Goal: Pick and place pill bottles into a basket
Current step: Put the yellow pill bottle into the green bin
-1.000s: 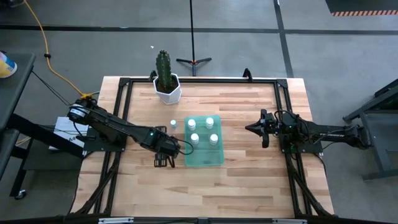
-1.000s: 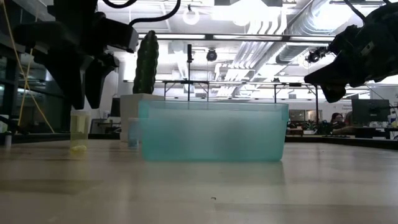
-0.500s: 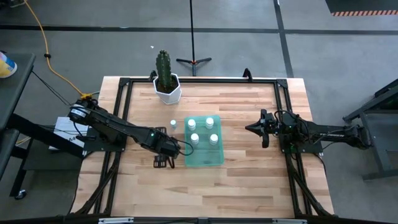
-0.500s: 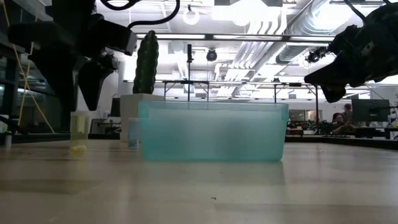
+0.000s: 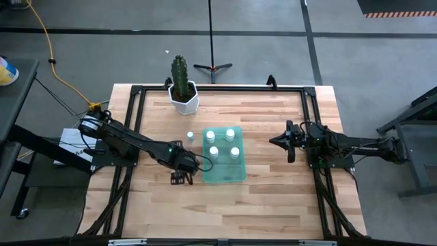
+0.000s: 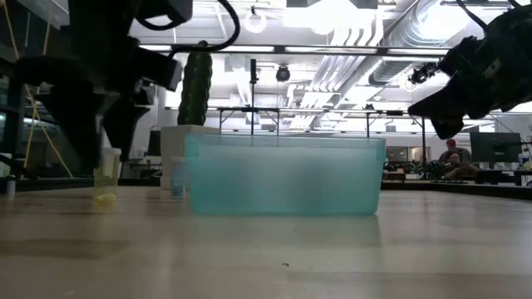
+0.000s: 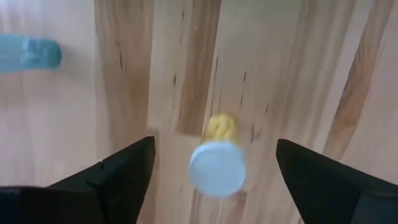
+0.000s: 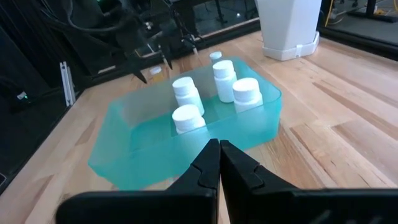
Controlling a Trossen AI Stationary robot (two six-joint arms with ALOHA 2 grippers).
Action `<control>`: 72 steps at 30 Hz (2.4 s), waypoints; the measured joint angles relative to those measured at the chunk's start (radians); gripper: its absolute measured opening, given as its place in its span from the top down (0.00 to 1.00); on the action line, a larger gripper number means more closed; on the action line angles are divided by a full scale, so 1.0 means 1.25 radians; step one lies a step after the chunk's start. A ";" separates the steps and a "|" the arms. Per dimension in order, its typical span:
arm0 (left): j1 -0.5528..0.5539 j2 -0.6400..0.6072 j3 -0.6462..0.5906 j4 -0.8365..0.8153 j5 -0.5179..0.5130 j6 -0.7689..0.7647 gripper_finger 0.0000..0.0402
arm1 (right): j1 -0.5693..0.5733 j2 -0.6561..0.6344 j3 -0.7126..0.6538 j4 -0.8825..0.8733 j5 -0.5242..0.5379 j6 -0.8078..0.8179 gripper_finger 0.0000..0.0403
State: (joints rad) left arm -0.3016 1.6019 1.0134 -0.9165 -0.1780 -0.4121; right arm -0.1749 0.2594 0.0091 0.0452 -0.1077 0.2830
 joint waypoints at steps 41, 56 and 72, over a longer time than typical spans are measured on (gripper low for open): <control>0.000 0.002 -0.024 0.028 0.025 -0.007 0.37 | 0.000 0.002 0.000 -0.003 0.000 -0.012 1.00; 0.000 0.002 -0.024 0.032 0.021 -0.006 0.53 | 0.000 0.002 0.000 -0.003 0.000 -0.011 1.00; 0.001 0.002 -0.017 0.025 0.042 -0.027 0.58 | 0.000 0.002 0.000 -0.003 0.000 -0.012 1.00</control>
State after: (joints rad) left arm -0.3008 1.6039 0.9919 -0.8847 -0.1254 -0.4464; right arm -0.1749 0.2615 0.0091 0.0410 -0.1078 0.2684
